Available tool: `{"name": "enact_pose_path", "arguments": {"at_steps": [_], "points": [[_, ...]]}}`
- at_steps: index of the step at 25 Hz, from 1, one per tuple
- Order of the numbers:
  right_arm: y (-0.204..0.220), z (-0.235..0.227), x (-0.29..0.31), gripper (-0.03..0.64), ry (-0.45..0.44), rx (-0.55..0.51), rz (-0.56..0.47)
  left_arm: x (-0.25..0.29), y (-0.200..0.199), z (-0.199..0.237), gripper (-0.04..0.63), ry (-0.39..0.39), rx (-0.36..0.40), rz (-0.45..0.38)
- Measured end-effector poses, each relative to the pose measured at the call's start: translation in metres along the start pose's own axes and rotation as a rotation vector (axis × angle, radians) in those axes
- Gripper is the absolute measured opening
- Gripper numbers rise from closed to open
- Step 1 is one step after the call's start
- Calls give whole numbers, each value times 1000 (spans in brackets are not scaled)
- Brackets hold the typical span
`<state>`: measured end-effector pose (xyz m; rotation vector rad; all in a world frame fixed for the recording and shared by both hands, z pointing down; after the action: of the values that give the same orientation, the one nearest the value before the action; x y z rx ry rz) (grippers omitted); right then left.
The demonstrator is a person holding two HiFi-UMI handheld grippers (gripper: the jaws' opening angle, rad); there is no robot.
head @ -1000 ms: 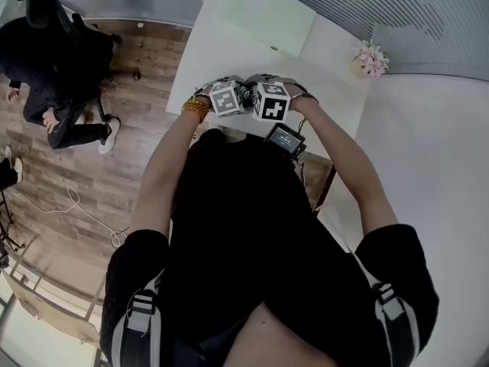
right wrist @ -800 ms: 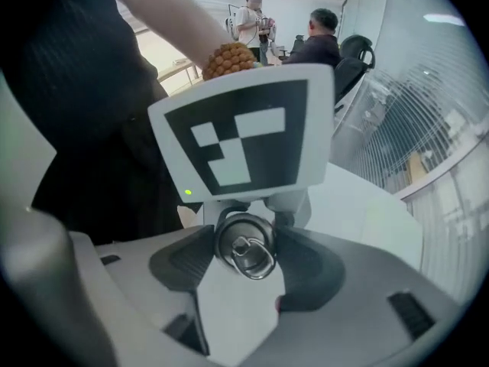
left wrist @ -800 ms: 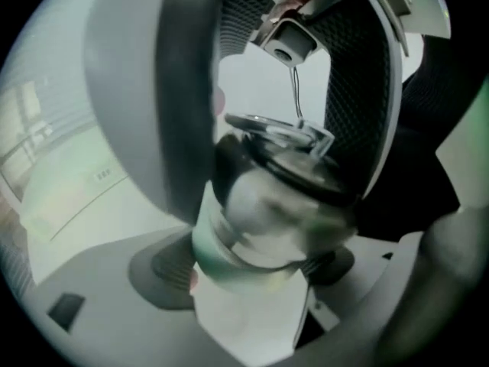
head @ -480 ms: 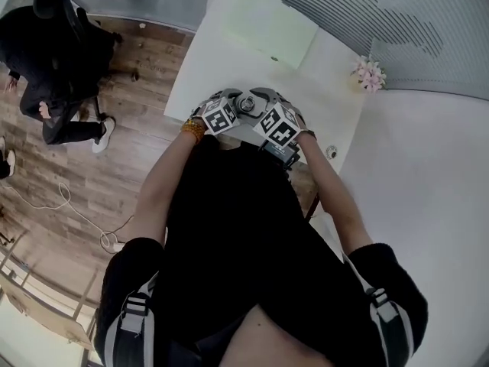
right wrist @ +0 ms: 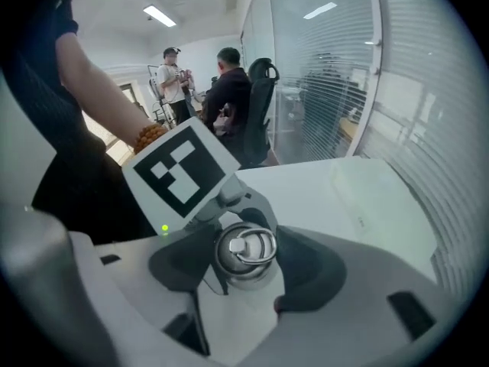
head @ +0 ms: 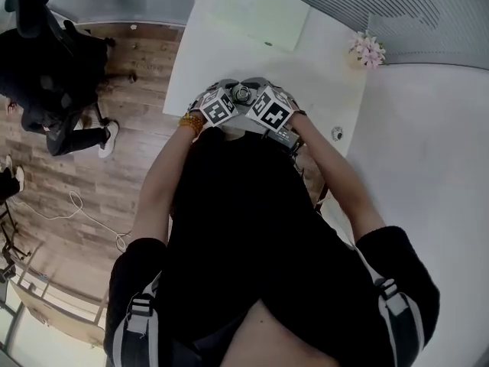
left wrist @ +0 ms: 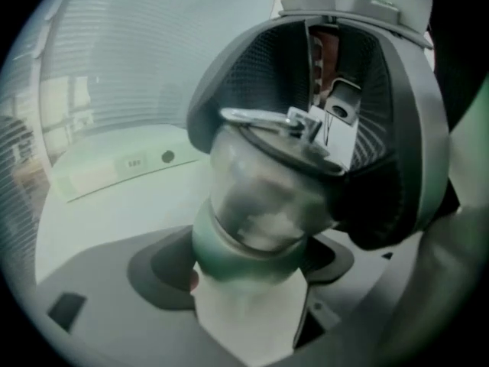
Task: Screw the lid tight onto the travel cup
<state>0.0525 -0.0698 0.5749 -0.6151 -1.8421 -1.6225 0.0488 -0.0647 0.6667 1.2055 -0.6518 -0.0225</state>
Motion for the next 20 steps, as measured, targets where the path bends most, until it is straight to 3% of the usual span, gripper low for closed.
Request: {"name": "enact_pose_path", "arguments": {"at_steps": [5,8,11,14,16,18,20], "points": [[-9,6,11,256,-250,-175,81,0,1,1,393,247,130,155],[-7,3,9,256,-358,-242,145,5,2,1,393,285,148,201],[1,1,0,255,-413,-283,164,6,-2,-4,396,254,145,146],[4,4,-2,262,-369,-279,101,2,7,-4,401,135,60,5],[1,3,-6,292,-268,-230,17,-5,10,-5,411,24,11,-72],[-7,-3,-15,296,-123,-93,-71,-13,9,-8,410,-59,8,-99],[-8,-7,-21,293,13,40,-89,-17,8,-11,410,-117,14,-111]]}}
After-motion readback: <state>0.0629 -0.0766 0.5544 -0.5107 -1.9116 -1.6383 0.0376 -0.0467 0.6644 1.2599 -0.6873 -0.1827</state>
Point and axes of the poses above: the fingertips, and each gripper's own axes: x forward along the fingers, z to its left, y out of its underside, the point moved 5 cm from there along -x, backward along the fingers, and after that the axes turned 15 degrees about -z, right-handed, at the moved point
